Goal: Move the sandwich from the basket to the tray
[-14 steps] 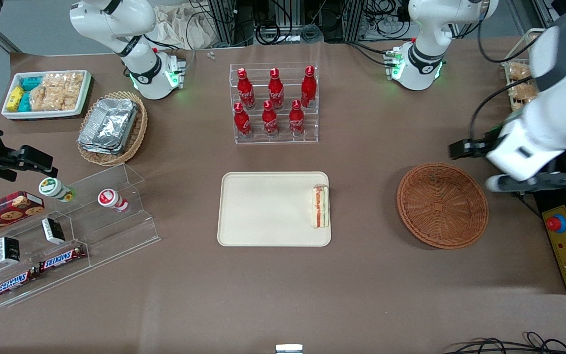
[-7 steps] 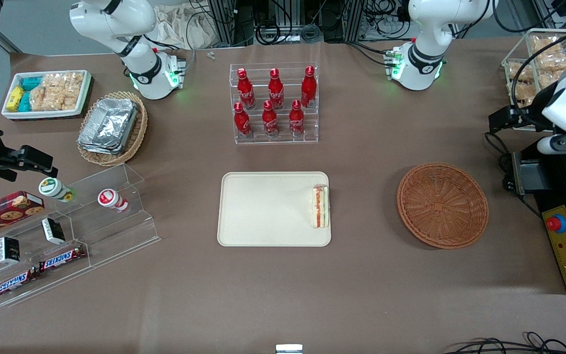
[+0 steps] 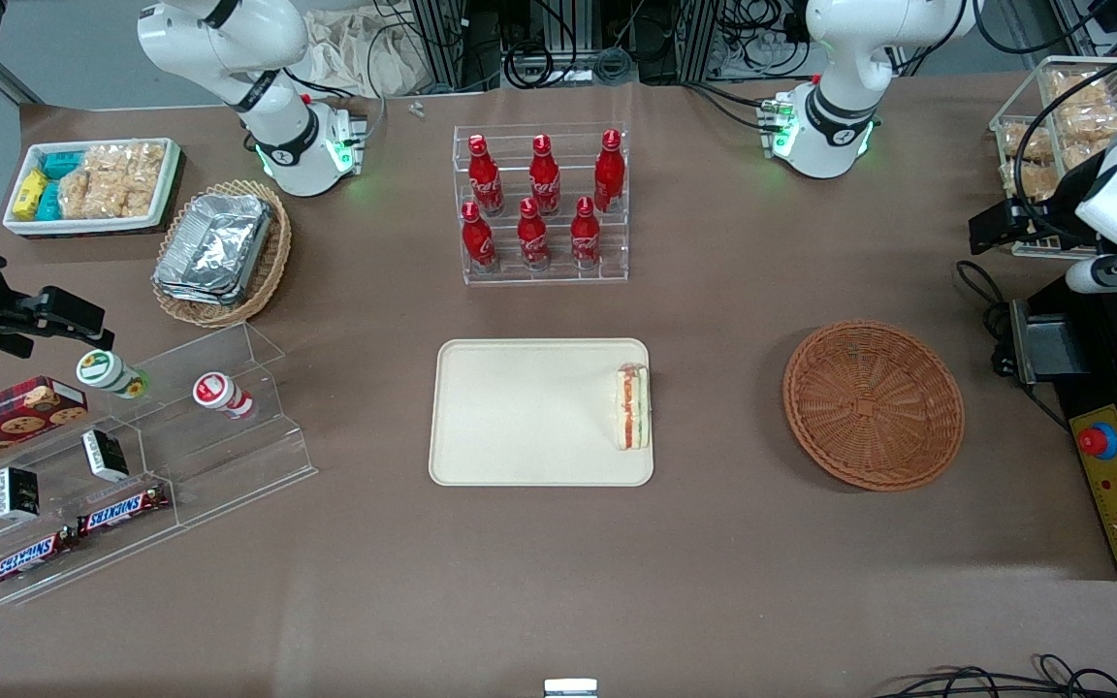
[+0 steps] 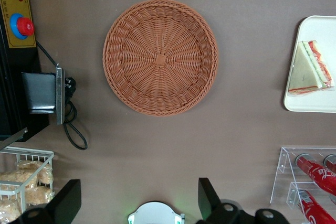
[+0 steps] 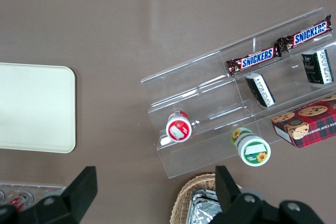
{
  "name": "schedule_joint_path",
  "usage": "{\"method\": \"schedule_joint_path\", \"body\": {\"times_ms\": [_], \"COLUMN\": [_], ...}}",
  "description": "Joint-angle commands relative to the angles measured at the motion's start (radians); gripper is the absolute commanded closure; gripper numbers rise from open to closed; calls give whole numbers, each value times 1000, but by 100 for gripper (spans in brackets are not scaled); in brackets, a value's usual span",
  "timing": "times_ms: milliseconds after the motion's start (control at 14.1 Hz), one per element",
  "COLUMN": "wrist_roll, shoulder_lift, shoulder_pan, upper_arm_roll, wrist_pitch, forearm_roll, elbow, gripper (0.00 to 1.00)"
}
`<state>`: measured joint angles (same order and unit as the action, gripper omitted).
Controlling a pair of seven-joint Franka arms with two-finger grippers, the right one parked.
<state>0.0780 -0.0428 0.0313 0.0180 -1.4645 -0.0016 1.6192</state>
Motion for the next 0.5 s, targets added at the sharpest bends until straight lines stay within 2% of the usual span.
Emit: {"method": "schedule_joint_path", "body": {"times_ms": [0, 426], "wrist_roll": [-12, -4], "shoulder_lift": [-20, -16], "shoulder_pan": [-4, -1], "upper_arm_roll": [0, 0], "wrist_pitch": [-16, 7], "forearm_roll": [14, 14], "elbow": [25, 22], "gripper": [0, 0]}}
